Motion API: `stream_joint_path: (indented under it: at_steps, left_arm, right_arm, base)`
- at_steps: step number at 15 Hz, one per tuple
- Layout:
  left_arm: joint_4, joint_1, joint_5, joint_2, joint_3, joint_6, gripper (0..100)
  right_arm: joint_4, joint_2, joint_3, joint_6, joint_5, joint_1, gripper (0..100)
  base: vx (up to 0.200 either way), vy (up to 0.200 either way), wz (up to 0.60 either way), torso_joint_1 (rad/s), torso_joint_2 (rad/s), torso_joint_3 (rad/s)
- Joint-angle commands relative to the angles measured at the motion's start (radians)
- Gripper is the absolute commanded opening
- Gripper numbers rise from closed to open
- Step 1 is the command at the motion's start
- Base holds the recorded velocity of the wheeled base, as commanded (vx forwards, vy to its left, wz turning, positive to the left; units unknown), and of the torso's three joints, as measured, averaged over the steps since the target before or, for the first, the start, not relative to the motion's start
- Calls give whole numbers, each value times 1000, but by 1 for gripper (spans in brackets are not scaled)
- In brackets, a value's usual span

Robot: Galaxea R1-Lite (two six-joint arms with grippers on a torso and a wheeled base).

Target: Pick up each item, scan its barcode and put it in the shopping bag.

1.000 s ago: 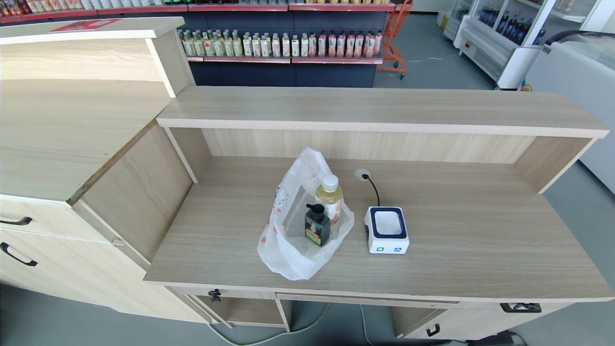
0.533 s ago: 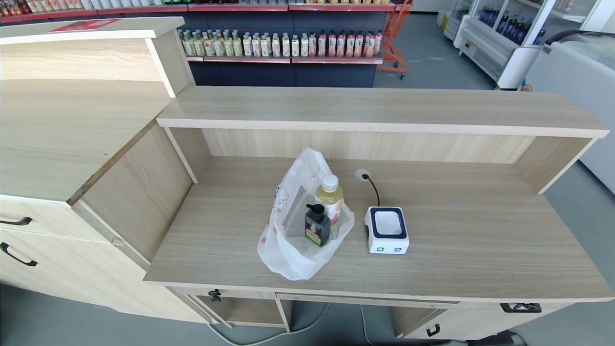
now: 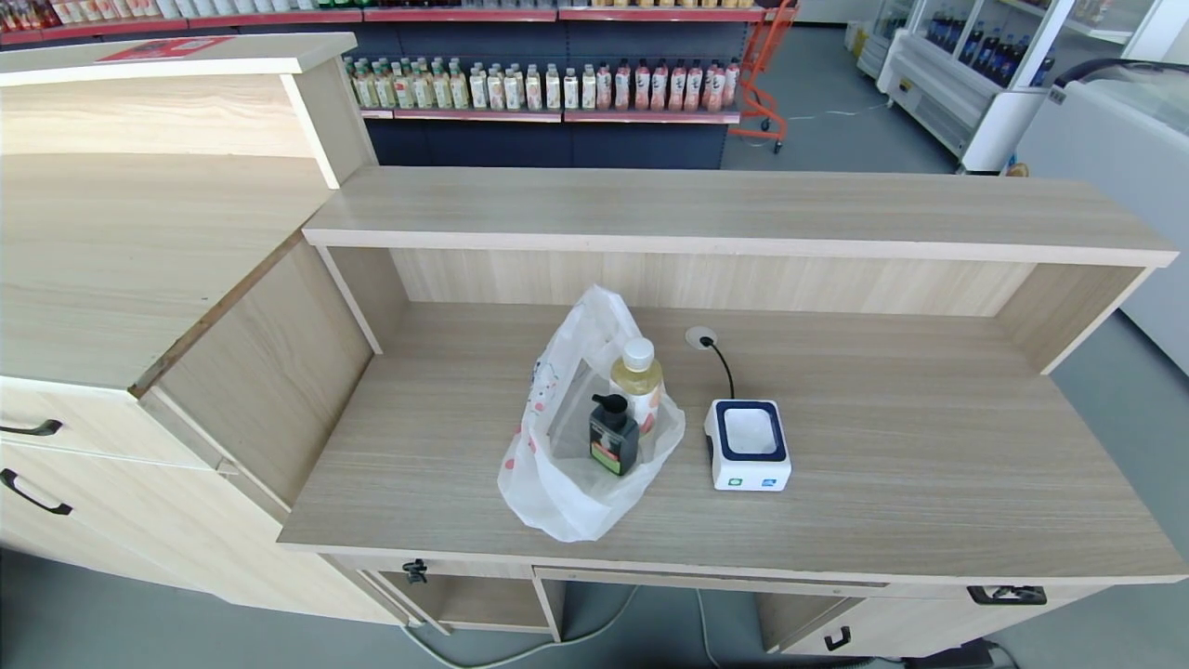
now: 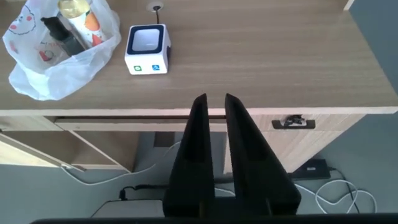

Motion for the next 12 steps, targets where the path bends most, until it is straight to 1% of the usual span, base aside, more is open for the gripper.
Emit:
stream_joint_path:
  at_steps: [1,3,9,12]
  left_arm:
    - [0,0,0,0,0,2,100]
    - [0,0,0,0,0,-4,100]
    - [0,0,0,0,0,7,100]
    - [0,0,0,0,0,6,100]
  right_arm:
    - [0,5,0,8,-6,0,0]
    - [0,5,0,14,-14,0,0]
    - [0,5,0,14,-15,2,0]
    - [0,5,0,13,-15,0,0]
  base:
    - [0,0,0,0,0,0]
    - [0,0,0,0,0,0]
    - [0,-200,0,5,2,2]
    - [0,-200,0,7,2,1]
